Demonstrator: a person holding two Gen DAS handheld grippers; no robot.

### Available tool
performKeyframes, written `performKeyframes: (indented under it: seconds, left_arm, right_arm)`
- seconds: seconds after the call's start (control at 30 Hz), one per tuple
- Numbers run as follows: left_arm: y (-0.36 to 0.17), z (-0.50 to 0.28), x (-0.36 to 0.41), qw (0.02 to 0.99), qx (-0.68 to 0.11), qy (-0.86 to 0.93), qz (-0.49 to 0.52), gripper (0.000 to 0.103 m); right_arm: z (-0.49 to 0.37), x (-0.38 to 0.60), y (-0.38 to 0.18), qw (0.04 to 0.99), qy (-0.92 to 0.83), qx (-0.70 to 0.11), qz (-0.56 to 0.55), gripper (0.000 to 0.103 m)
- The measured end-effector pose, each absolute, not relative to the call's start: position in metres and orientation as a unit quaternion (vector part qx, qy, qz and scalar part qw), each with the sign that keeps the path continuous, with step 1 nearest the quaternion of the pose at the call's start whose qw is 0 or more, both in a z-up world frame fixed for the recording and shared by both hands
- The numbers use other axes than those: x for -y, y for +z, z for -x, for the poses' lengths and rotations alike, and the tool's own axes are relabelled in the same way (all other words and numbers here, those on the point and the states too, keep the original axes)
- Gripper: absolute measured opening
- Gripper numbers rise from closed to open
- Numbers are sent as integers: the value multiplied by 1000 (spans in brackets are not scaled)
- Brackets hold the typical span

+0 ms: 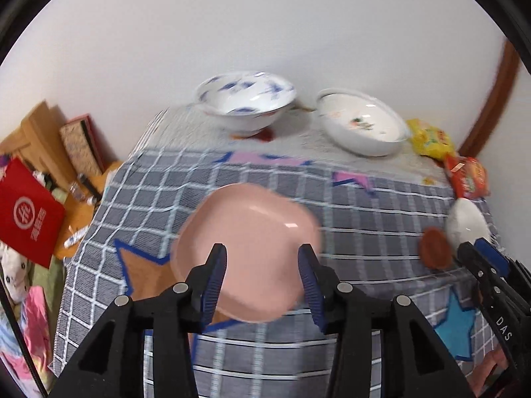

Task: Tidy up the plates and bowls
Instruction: 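Lower the pink plate onto the teal plate and open both grippers, then grasp a small brown clay bowl with the right gripper while the left gripper grasps another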

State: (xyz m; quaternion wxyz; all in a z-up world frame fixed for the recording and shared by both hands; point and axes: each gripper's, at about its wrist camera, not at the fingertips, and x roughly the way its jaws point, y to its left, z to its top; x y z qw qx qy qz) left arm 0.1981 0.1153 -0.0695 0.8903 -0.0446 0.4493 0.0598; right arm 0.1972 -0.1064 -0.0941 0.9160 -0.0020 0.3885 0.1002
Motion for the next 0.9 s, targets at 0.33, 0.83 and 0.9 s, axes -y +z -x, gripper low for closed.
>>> performKeyframes:
  seconds: [0.33, 0.83, 0.9]
  left_arm:
    - [-51, -184, -18, 901, -433, 1, 19, 46]
    - [-71, -191, 54, 891, -454, -26, -6, 48]
    - [-76, -194, 56, 888, -460, -27, -5, 48]
  right_arm:
    - [-148, 233, -75, 932, -32, -360, -34, 38]
    - [-118, 311, -100, 913, -41, -400, -64, 43]
    - [-119, 317, -107, 911, -43, -404, -68, 43]
